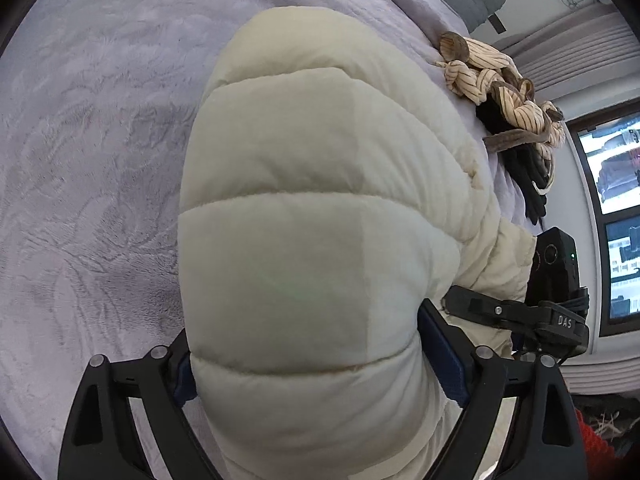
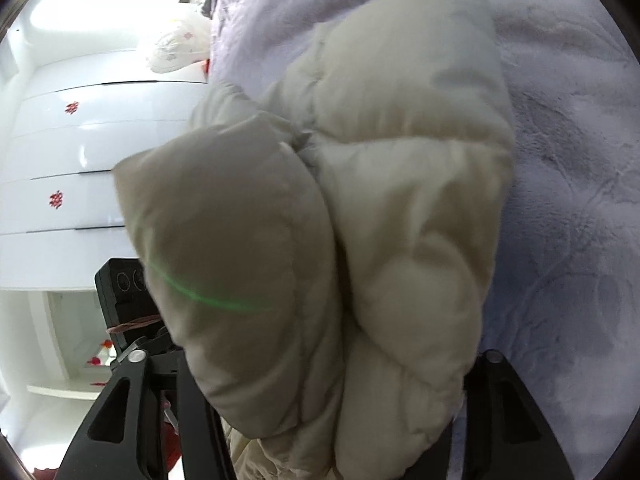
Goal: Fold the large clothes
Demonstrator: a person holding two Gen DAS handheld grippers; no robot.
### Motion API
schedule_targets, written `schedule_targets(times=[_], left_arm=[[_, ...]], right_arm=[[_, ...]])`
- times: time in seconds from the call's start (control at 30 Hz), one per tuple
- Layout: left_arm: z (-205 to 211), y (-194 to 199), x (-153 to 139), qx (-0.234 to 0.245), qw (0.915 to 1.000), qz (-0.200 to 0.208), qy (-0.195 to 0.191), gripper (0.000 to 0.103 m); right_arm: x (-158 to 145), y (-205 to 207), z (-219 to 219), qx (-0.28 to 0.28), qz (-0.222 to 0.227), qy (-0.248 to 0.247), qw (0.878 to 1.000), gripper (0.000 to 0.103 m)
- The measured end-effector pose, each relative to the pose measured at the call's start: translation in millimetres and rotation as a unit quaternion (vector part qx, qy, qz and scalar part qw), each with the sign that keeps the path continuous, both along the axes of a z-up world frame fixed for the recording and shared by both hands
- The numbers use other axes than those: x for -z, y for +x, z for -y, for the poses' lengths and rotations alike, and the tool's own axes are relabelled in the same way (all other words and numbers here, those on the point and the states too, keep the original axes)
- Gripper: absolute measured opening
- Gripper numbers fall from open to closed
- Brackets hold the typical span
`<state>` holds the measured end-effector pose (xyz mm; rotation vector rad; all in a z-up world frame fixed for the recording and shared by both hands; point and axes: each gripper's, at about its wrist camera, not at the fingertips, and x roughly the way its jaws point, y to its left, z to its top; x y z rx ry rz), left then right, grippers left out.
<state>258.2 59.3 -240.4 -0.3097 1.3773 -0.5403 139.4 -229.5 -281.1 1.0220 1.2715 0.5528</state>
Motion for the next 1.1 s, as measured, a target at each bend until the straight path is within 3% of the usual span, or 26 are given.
schedule_targets(times=[0.13, 0.33, 0.37, 0.4, 0.53, 0.6, 0.7, 0.93, 1.1], left_arm=[[0.0, -5.5, 2.9, 0.000, 1.0000, 0.002, -0.001, 0.094], [-2.3, -7.0, -0.2, -0.006, 1.0000, -0.001, -0.003, 0.094], [-1.4, -6.4, -0.3, -0.006, 1.0000, -0.002, -0.003, 0.094], [-1.1, -6.5, -0.3, -0.007, 1.0000, -0.003, -0.003, 0.094], [-0.5, -6.9, -2.5, -0.004, 1.0000, -0.003, 0.002, 0.094], [0.5, -6.7, -5.4, -0.006, 0.9999, -0.005, 0.008, 0.094], [-4.4, -8.0, -22.9, -0.011, 0.9996, -0.011, 0.023, 0.094], [-61.6, -43.8, -94.1, -0.019, 0.9980, 0.061, -0.002, 0.094], [-50.3, -70.0, -69.0, 0.006, 0.9989, 0.041, 0.020, 0.094]], right_arm=[[-5.4, 10.3, 7.3, 0.000, -0.020, -0.026, 0.999, 0.064], [-71.1, -20.3, 41.6, 0.051, 0.008, -0.138, 0.989, 0.063], [-80.4, -26.0, 45.6, 0.060, 0.015, -0.145, 0.988, 0.055], [-89.5, -32.4, 47.2, 0.066, 0.024, -0.146, 0.987, 0.038], [-126.3, -13.1, 25.7, 0.058, 0.071, -0.152, 0.984, 0.026], [-128.3, -0.8, 6.5, 0.040, 0.089, -0.191, 0.977, 0.025], [-112.1, 24.3, -8.2, 0.028, 0.071, -0.246, 0.966, 0.021], [-88.4, 23.7, -9.3, 0.042, 0.040, -0.236, 0.970, 0.020], [-81.3, 25.8, -13.1, 0.044, 0.037, -0.241, 0.969, 0.020]])
